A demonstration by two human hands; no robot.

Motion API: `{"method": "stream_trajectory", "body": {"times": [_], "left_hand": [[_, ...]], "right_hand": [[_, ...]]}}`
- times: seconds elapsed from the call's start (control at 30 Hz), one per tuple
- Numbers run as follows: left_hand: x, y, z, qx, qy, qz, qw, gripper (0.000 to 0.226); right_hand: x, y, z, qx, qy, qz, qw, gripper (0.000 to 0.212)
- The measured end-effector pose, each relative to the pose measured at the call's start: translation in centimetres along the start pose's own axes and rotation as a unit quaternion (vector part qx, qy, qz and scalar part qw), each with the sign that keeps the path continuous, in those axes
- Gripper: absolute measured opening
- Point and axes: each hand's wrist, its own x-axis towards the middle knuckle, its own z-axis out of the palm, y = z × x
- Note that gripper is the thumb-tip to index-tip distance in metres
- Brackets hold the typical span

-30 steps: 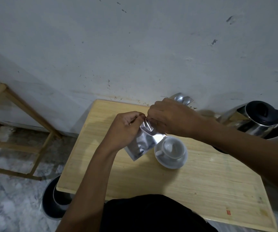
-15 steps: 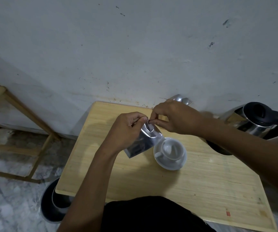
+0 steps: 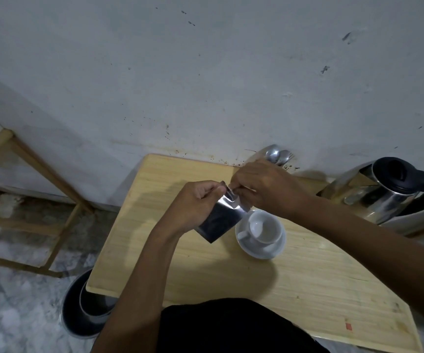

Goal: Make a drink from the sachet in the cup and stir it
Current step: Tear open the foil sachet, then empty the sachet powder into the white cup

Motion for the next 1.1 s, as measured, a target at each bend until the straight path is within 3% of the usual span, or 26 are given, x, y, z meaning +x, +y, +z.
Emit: {"method": "stream_trajectory", "body": {"times": [0.17,0.47,0.67,0.87,1.1], "left_hand": [[0.5,-0.5,-0.2,-0.1,0.011,0.008,0.995,0.027],[1.5,-1.5,1.4,-0.179,0.045,-0.009,0.983,0.025],[1.5,-2.0,2.7,-0.176,0.053,-0.013,0.983,0.024],[1.5,-3.0,2.5,-0.167,0.071,-0.037,0.983,0.025],[2.5,-3.5,1.1,-0.158,0.053,-0.036,0.985,0.026]], "right_hand": [[0.1,-0.5,0.9,-0.023,0.061,-0.016,0.998,0.01],[-1.1,-0.9,2.3,-0.062,0.139,0.001,0.988,0.011],[-2.7,-1.0,2.5,-0.061,0.142,0.005,0.988,0.007],[-4.6,-1.6,2.7,-0.067,0.192,0.016,0.979,0.022],[-5.0,-2.1,2.6,-0.027,0.248,0.074,0.966,0.009]]}}
